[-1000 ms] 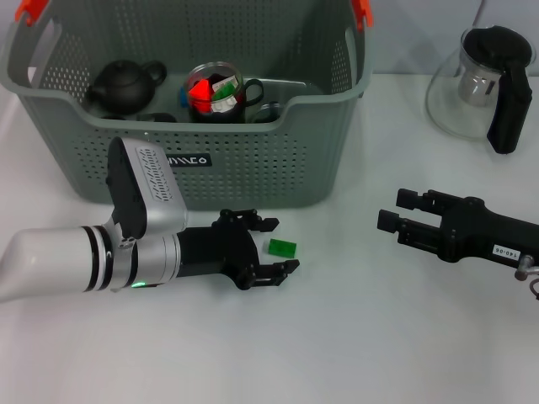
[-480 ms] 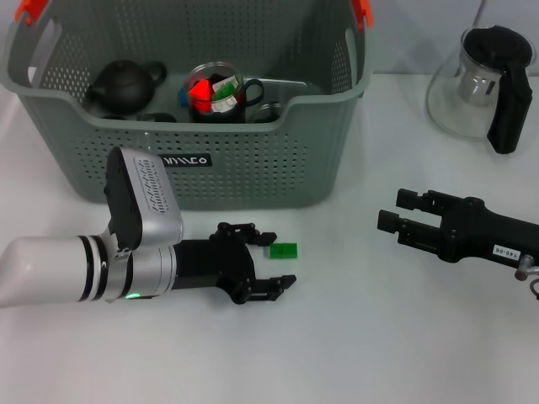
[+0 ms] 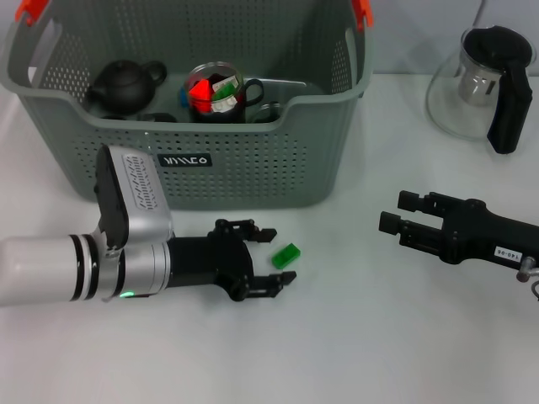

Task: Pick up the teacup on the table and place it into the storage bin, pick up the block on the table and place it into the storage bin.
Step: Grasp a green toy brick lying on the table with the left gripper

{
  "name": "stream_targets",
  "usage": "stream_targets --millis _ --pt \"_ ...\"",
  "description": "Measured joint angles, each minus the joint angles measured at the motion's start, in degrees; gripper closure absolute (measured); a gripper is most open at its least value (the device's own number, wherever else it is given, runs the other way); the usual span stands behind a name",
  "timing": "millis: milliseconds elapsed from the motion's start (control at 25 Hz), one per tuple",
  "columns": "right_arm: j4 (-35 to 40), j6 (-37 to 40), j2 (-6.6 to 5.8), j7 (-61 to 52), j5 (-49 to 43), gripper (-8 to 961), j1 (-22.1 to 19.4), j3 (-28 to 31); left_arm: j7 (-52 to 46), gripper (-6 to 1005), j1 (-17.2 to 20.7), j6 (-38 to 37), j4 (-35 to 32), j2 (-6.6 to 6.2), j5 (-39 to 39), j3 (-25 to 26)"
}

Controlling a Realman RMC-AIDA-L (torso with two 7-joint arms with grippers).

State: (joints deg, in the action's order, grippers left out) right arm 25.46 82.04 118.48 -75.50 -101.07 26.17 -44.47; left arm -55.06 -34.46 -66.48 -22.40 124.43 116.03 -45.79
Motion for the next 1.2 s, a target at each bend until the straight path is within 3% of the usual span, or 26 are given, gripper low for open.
stream_targets --millis 1200 --pt "0.1 0.1 -0.06 0.0 0.0 280 -0.1 0.2 1.9 398 -1.2 5.8 2.9 0.26 -3.7 0.0"
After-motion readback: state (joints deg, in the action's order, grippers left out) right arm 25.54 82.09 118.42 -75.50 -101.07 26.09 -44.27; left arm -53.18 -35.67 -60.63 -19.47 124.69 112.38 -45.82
